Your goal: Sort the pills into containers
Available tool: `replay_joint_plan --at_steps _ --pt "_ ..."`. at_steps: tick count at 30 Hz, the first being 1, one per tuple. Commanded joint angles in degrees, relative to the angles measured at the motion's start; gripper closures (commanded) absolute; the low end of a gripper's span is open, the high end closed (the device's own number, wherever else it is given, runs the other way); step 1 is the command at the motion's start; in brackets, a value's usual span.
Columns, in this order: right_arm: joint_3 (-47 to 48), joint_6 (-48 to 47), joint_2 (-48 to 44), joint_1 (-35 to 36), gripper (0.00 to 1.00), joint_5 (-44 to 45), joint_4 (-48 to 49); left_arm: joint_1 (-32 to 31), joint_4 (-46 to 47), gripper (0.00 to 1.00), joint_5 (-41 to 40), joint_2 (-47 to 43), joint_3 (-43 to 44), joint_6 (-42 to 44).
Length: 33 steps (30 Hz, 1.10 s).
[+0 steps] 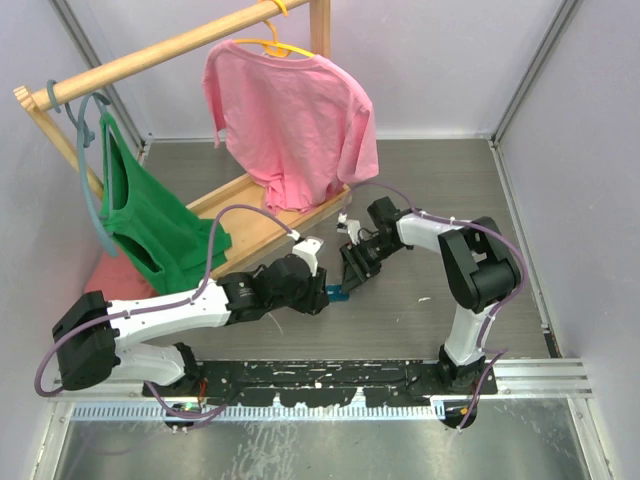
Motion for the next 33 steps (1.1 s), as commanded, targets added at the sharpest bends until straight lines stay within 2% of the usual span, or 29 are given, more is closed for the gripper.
replay_joint_plan --at_steps 1,4,7,10,14,16,17,18,22,25,27,29,33 --pt "1.0 -2.4 -5.3 -2.2 0.38 0.1 0.1 -0.1 12.8 0.54 1.7 -8.0 -7.8 0.2" --pt "0.8 -4.5 -8.4 -3.7 0.37 -1.2 -0.7 0.0 19.4 0.36 2.4 -13.8 -12.1 0.3" --pt "1.4 -10.7 -13.1 -4.9 0.37 -2.7 -3.8 0.0 23.5 0.17 3.2 -19.6 -14.6 0.6" --pt "0.8 -16.3 -22.4 -8.1 0.36 -4.0 -5.4 0.0 24.9 0.01 3.2 -25.4 -15.0 0.5" --pt "0.0 -21.6 -36.5 -14.4 0.27 -4.1 -4.4 0.1 21.7 0.02 1.9 -32.2 -10.4 0.2" --pt "0.9 -23.4 -43.2 -15.0 0.14 -0.3 -3.5 0.1 16.3 0.02 1.4 -33.7 -5.4 0.3" --pt "2.5 -24.1 -46.0 -15.1 0.04 1.8 -3.4 0.1 13.5 0.02 1.3 -34.0 -2.6 0.7" --pt "4.9 -24.0 -48.4 -15.1 0.0 3.6 -3.2 0.0 11.1 0.02 1.3 -33.9 0.6 1.0" --pt "25.1 -8.6 -45.5 -15.2 0.0 11.8 -8.0 0.1 2.1 0.02 1.4 -32.0 13.3 2.6" --pt "37.3 0.7 -42.3 -15.1 0.0 11.2 -9.5 0.1 -4.5 0.02 1.1 -29.0 22.5 4.6" --pt "40.8 7.0 -42.6 -15.2 0.0 11.9 -6.6 0.1 -8.9 0.02 1.0 -27.0 28.5 6.4" --pt "45.0 9.3 -41.8 -15.2 0.0 11.3 -6.8 0.1 -12.4 0.02 1.1 -25.6 32.9 7.8" --pt "49.3 15.6 -41.2 -15.3 0.0 10.3 -6.7 0.1 -14.6 0.02 1.8 -25.3 35.7 8.5"
